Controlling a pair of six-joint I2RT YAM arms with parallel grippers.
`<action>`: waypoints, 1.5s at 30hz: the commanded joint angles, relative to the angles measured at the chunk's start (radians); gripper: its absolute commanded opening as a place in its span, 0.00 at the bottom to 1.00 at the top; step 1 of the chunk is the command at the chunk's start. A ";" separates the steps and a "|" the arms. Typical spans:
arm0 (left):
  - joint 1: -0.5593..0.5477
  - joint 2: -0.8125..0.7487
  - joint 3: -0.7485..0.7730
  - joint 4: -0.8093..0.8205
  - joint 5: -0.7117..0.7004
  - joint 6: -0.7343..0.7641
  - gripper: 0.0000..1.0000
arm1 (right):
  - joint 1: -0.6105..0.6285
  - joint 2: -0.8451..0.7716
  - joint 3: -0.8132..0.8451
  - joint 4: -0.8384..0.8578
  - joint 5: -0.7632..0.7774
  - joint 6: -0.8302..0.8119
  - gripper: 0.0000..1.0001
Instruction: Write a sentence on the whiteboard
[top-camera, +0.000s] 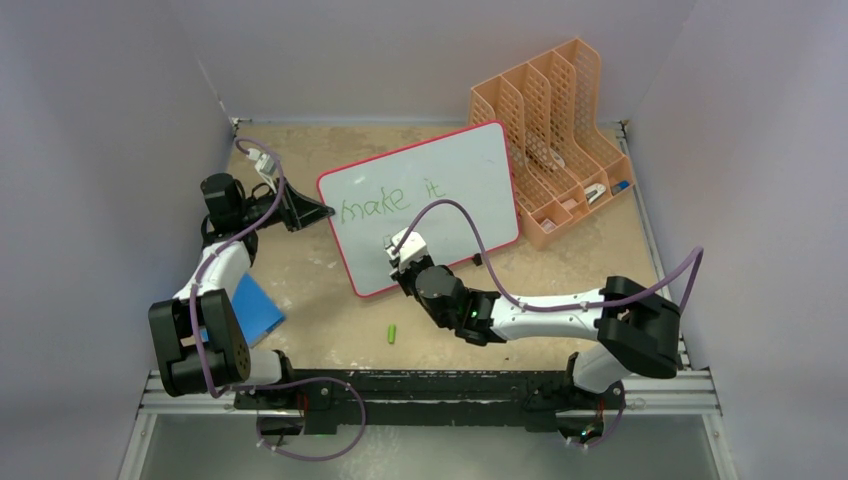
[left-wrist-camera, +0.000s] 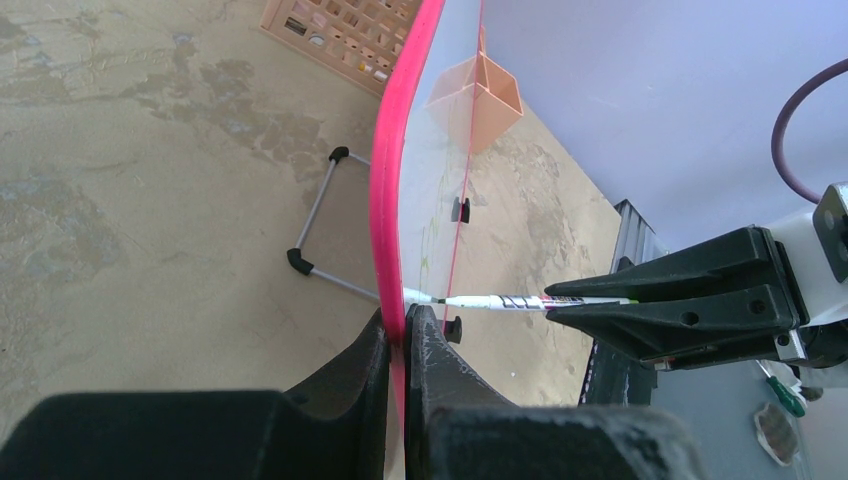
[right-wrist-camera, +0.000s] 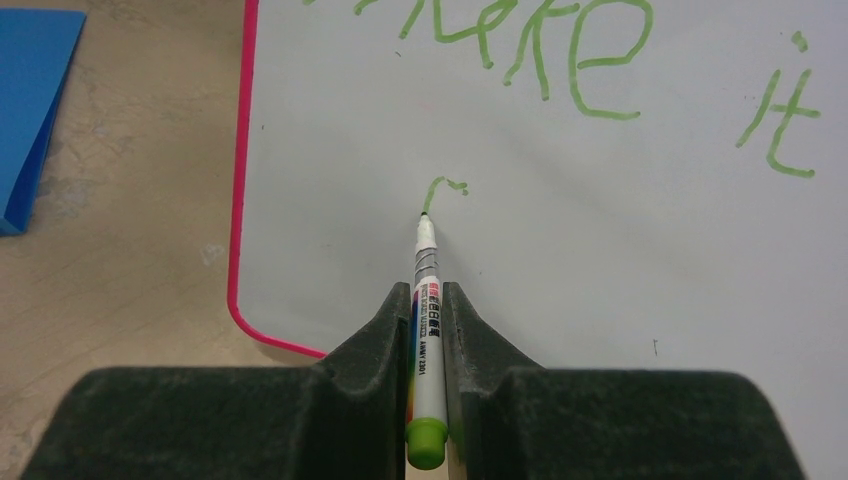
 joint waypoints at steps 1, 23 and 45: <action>-0.019 -0.023 0.011 -0.003 0.004 0.040 0.00 | 0.002 -0.032 -0.011 -0.015 0.009 0.017 0.00; -0.020 -0.025 0.011 -0.005 0.004 0.041 0.00 | 0.000 -0.042 -0.028 -0.024 0.070 0.004 0.00; -0.020 -0.026 0.011 -0.007 0.003 0.043 0.00 | -0.015 -0.043 -0.016 -0.006 0.094 0.003 0.00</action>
